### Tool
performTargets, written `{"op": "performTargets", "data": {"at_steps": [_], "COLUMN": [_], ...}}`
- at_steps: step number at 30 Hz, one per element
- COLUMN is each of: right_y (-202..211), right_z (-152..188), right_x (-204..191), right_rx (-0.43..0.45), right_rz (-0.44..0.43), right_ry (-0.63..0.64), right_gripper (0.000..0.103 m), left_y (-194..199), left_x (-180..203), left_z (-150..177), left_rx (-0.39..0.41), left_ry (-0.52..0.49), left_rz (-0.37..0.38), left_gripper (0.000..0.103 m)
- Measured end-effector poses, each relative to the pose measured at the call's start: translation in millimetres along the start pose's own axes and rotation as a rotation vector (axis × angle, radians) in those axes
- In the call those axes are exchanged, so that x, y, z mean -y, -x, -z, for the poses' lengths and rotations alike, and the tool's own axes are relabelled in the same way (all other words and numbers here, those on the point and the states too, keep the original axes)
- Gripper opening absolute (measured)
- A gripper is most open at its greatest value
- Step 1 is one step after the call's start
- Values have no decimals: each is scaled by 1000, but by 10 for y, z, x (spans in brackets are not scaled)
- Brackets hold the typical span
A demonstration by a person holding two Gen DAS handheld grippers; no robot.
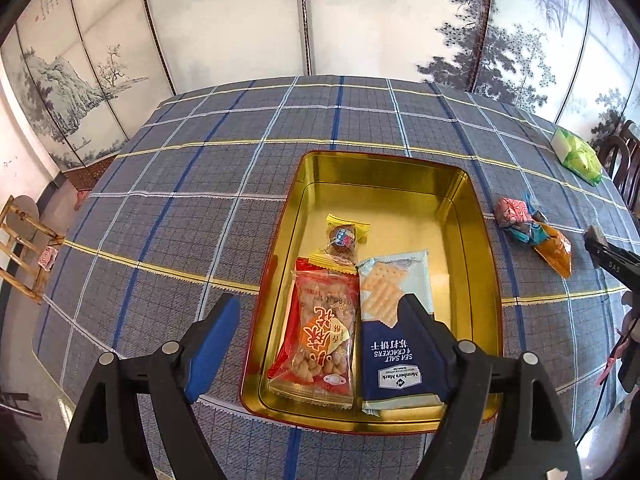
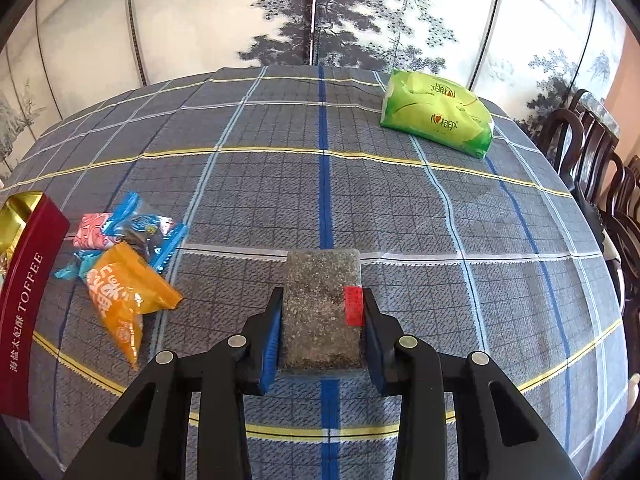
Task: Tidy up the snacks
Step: 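Carry the grey brick into the gold tin and open the right tool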
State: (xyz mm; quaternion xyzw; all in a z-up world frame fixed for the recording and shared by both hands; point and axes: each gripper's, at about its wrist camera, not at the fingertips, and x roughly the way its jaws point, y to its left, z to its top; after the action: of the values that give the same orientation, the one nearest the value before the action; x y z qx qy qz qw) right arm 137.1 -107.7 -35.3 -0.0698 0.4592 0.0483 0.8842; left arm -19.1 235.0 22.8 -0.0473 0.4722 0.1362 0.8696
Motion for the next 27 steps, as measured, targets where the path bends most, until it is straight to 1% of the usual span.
{"op": "performTargets", "data": {"at_steps": [7, 11, 17, 23, 27], "right_y": [288, 481, 708, 807, 776], "right_z": [-54, -91, -122, -69, -2], "right_x": [-453, -839, -1458, -2052, -2336], "right_rx": [28, 54, 67, 59, 35], "right_rz": [-97, -157, -268, -352, -374], "right_ry": [43, 99, 172, 243, 267], "right_gripper": [36, 36, 36, 36, 36], "left_y": [48, 80, 91, 90, 119], "left_x": [-150, -256, -488, -689, -818], "left_z": [71, 99, 146, 217, 257], "left_rx": [-1, 5, -6, -21, -16], "left_ry": [36, 54, 115, 151, 169], "left_rz": [2, -18, -42, -66, -83], "left_gripper": [78, 79, 79, 79, 79]}}
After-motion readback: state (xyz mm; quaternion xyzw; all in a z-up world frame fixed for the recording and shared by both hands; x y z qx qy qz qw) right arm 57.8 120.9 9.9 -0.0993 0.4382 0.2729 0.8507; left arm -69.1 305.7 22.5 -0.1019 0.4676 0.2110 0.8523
